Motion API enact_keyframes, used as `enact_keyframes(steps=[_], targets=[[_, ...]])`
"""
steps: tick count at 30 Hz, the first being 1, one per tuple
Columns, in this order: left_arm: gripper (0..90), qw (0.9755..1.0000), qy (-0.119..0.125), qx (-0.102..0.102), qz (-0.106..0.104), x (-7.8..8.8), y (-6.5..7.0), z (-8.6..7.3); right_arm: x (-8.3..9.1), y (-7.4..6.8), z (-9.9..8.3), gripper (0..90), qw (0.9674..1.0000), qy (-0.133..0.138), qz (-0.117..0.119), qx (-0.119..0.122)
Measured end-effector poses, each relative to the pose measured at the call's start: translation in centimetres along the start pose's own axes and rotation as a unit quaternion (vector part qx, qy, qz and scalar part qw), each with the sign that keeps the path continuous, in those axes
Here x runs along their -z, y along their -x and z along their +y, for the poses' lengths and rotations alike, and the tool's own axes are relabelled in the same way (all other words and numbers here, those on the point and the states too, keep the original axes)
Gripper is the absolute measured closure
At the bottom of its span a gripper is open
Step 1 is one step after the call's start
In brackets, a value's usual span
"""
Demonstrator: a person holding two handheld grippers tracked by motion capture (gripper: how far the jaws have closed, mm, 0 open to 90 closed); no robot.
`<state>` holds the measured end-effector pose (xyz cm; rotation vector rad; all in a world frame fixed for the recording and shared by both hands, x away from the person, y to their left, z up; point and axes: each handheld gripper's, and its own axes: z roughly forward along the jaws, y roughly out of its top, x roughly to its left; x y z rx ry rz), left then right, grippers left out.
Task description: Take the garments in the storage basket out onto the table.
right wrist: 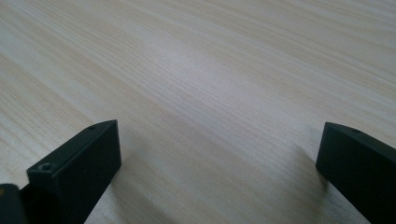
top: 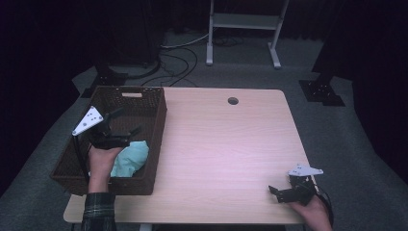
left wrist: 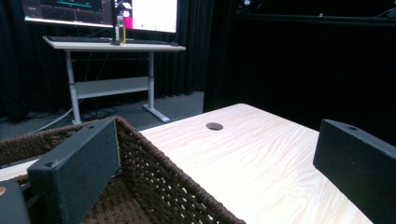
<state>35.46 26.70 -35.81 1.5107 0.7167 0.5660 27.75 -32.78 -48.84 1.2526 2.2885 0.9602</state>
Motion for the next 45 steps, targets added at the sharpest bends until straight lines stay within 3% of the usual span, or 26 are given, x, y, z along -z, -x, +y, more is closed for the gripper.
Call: enact_keyframes(steps=[20, 36, 45], targets=[[0.0, 0.9997, -0.01, 0.0, 0.024, 1.4, -1.1, 0.1, 0.0, 0.0, 0.0, 0.0, 1.0, 0.0, 0.001, 0.0], [0.0, 0.9978, -0.043, -0.007, 0.049, 2.3, -2.2, -0.1, 0.0, 0.0, 0.0, 0.0, 1.0, 0.0, 0.001, 0.0], [0.0, 0.997, -0.048, -0.002, 0.061, 2.4, -2.7, -0.6, 0.0, 0.0, 0.0, 0.0, 1.0, 0.0, 0.001, 0.0]])
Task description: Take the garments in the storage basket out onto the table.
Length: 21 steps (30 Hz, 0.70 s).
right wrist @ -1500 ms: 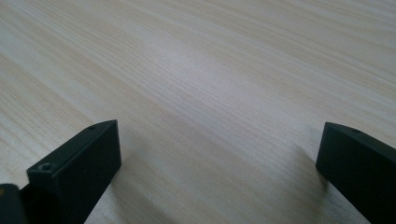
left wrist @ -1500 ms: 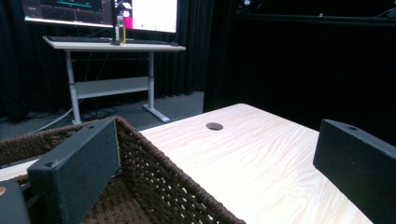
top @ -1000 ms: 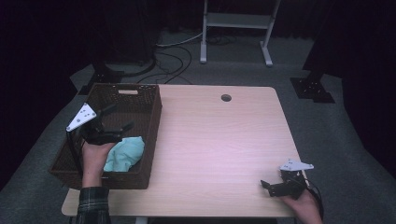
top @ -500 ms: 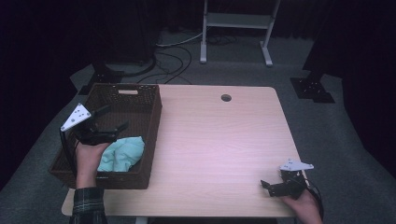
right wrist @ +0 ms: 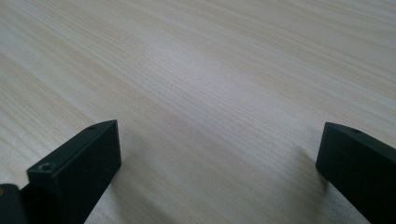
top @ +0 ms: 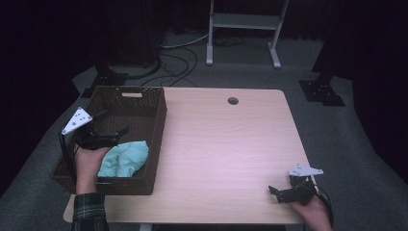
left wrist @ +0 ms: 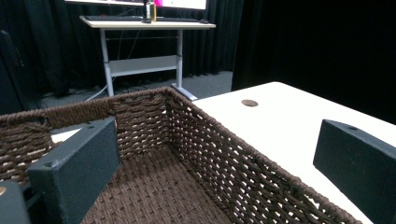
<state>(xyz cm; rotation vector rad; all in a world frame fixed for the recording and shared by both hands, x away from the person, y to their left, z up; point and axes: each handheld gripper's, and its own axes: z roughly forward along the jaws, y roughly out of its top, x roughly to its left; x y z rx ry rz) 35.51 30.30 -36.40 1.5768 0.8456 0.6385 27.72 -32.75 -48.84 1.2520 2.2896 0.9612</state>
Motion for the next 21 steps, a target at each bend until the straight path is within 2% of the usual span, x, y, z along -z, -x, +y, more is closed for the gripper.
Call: enact_keyframes(steps=[6, 14, 16, 21], targets=[[0.0, 0.9998, -0.016, 0.008, 0.006, -0.1, -0.3, -0.4, 0.0, 0.0, 0.0, 0.0, 1.0, 0.0, 0.0, 0.0], [0.0, 0.9989, -0.044, 0.006, 0.014, -0.5, -0.2, -0.7, 0.0, 0.0, 0.0, 0.0, 1.0, 0.0, 0.0, 0.0], [0.0, 0.9983, -0.056, 0.008, 0.015, -0.7, -0.2, -0.9, 0.0, 0.0, 0.0, 0.0, 1.0, 0.0, 0.0, 0.0], [0.0, 0.9957, -0.091, 0.0, 0.018, -1.2, 0.0, -1.1, 0.0, 0.0, 0.0, 0.0, 1.0, 0.0, 0.0, 0.0]])
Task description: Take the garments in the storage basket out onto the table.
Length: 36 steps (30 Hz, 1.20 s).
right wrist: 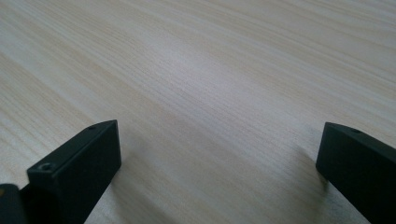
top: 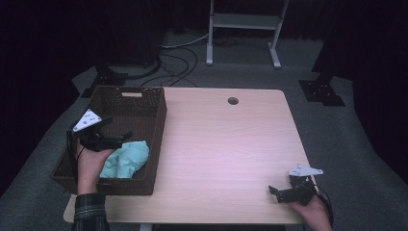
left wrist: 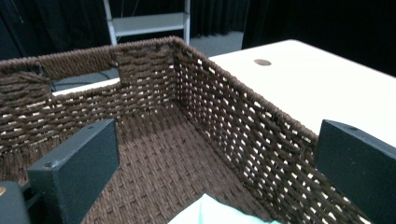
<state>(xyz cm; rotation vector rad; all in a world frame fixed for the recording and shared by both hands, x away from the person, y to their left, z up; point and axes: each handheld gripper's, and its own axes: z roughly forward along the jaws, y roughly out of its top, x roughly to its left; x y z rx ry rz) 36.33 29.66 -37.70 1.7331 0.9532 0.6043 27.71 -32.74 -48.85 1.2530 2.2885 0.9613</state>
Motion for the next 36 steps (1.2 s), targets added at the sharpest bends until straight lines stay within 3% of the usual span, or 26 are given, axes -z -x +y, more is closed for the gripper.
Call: enact_keyframes(steps=[19, 36], targets=[[0.0, 0.9985, -0.053, -0.004, 0.008, -0.8, 0.1, -0.3, 0.0, 0.0, 0.0, 0.0, 1.0, 0.0, 0.0, 0.0], [0.0, 0.9934, -0.113, -0.002, 0.018, -1.7, 0.2, -0.7, 0.0, 0.0, 0.0, 0.0, 1.0, 0.0, 0.0, 0.0]])
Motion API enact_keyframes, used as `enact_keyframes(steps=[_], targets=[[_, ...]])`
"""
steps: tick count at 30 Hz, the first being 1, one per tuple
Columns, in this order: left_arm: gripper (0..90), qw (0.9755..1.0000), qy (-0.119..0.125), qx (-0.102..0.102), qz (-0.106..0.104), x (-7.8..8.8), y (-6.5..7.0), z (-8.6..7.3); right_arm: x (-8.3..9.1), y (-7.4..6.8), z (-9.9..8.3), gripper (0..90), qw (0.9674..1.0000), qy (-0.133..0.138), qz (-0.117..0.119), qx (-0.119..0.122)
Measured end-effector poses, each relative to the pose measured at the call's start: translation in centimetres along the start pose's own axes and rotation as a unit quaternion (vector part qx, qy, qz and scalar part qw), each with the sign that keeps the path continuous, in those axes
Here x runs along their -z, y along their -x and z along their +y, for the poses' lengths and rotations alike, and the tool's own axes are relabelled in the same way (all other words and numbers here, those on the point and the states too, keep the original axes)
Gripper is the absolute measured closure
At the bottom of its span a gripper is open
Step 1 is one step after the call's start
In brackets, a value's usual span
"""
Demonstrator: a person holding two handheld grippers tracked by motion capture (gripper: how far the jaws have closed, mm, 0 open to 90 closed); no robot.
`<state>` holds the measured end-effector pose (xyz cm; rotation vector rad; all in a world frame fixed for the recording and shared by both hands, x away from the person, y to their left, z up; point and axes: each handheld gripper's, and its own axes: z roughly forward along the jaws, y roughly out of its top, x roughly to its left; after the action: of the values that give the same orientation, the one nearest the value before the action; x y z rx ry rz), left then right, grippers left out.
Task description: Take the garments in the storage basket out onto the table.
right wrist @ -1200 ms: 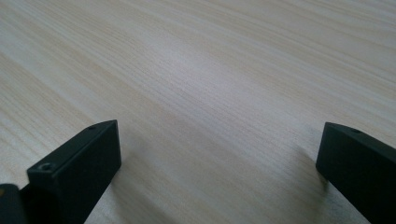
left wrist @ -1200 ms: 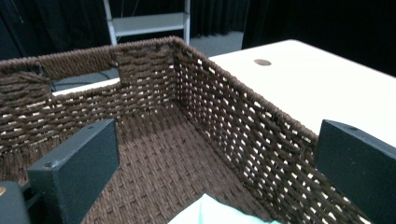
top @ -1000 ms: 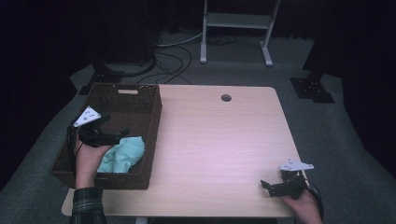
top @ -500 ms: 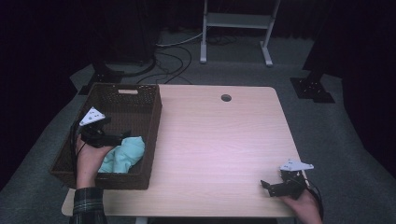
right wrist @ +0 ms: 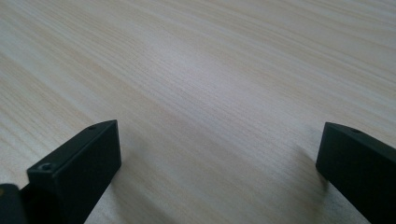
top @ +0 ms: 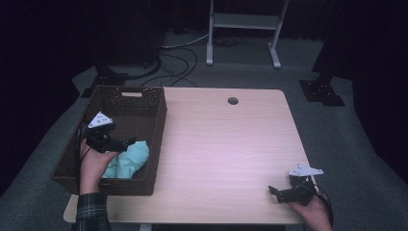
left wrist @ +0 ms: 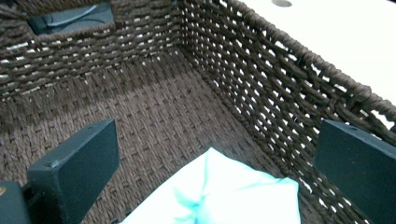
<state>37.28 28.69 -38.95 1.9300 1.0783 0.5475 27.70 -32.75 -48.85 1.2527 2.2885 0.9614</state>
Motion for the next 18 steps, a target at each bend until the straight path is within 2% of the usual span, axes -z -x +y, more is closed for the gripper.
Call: enact_keyframes(steps=[9, 18], targets=[[0.0, 0.9995, -0.029, 0.0, 0.007, -0.5, 0.1, -0.1, 0.0, 0.0, 0.0, 0.0, 1.0, 0.0, 0.0, 0.0], [0.0, 0.9976, -0.068, -0.006, 0.01, -1.2, 0.3, -0.2, 0.0, 0.0, 0.0, 0.0, 1.0, 0.0, 0.0, 0.0]])
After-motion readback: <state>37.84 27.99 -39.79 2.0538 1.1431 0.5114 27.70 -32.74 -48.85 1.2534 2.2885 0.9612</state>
